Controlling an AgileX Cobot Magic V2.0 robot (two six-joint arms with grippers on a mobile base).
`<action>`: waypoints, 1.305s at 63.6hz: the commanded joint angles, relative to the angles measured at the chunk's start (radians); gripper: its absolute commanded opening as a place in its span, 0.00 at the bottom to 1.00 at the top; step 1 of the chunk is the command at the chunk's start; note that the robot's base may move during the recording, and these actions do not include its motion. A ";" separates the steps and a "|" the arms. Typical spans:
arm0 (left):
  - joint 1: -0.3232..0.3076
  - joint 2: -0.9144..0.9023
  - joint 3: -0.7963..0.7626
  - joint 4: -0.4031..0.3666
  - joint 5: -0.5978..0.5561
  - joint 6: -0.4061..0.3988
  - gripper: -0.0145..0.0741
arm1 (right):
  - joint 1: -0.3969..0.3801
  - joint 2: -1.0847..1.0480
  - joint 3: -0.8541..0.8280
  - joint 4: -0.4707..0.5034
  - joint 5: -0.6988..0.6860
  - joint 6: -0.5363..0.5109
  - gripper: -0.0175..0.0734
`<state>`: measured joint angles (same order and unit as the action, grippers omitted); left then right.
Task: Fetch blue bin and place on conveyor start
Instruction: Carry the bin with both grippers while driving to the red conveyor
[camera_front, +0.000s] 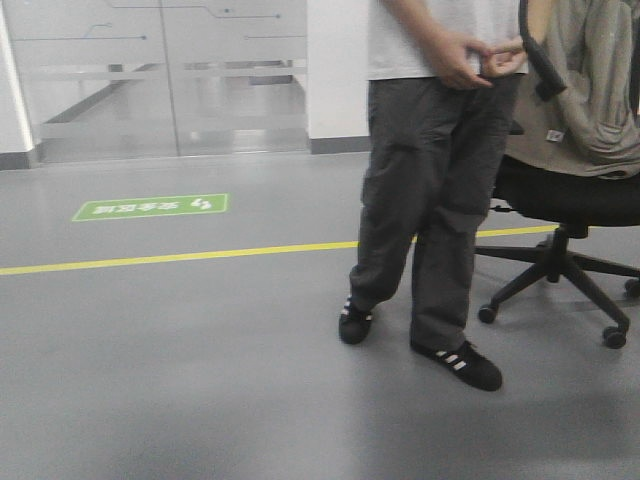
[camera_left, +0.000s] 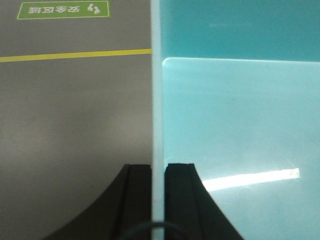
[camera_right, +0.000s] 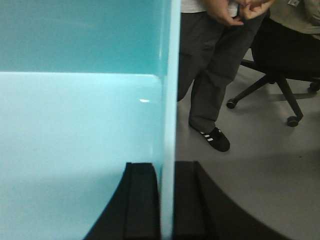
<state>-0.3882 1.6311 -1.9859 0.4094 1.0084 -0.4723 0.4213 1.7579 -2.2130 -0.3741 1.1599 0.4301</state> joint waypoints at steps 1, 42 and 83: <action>-0.013 -0.009 -0.009 -0.017 -0.064 0.004 0.04 | 0.008 -0.012 -0.008 0.010 -0.058 -0.009 0.01; -0.013 -0.009 -0.009 -0.010 -0.063 0.004 0.04 | 0.008 -0.012 -0.008 0.010 -0.069 -0.009 0.01; -0.013 -0.009 -0.009 0.008 -0.063 0.004 0.04 | 0.008 -0.012 -0.008 0.010 -0.069 -0.009 0.01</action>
<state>-0.3882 1.6328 -1.9859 0.4208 1.0042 -0.4723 0.4213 1.7579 -2.2130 -0.3763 1.1433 0.4301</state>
